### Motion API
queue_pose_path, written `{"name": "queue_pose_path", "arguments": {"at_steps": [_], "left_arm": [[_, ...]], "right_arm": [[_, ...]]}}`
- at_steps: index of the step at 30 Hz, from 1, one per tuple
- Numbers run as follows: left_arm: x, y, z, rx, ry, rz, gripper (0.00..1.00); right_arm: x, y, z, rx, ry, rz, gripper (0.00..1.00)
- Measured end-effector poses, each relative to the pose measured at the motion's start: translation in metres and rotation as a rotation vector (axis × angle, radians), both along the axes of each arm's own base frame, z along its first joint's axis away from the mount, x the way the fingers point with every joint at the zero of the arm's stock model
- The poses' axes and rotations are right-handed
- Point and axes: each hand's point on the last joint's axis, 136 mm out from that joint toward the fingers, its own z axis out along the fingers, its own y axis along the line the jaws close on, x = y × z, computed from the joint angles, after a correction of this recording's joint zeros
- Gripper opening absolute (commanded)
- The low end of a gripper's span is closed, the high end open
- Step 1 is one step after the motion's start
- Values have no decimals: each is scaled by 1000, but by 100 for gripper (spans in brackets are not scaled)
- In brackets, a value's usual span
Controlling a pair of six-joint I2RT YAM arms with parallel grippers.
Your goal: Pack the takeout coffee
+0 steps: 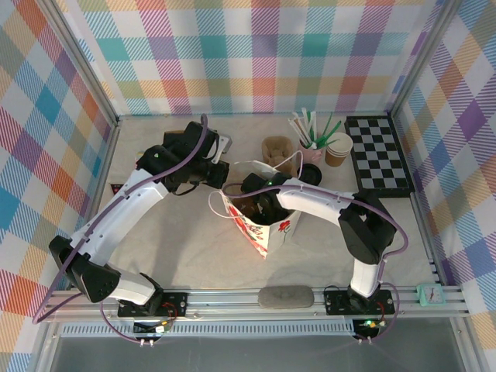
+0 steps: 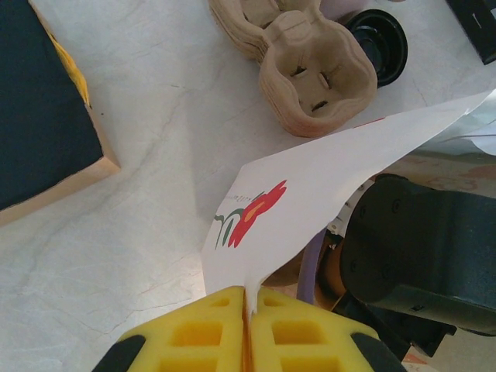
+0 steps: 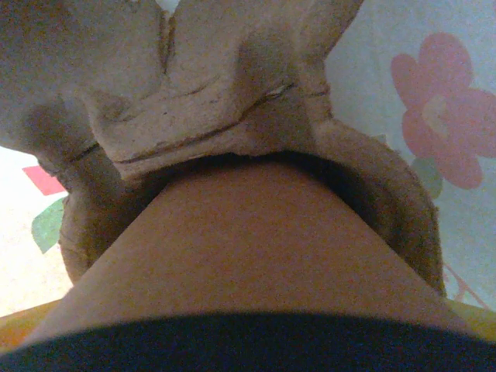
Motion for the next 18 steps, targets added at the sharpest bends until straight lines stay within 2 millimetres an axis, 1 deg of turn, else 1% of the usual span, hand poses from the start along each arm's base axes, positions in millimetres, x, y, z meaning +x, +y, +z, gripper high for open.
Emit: {"name": "queue_pose_path", "arguments": {"at_steps": [18], "left_arm": [[-3, 2, 1, -2, -3, 0, 10]], "right_arm": [[3, 0, -7, -6, 3, -6, 37]]}}
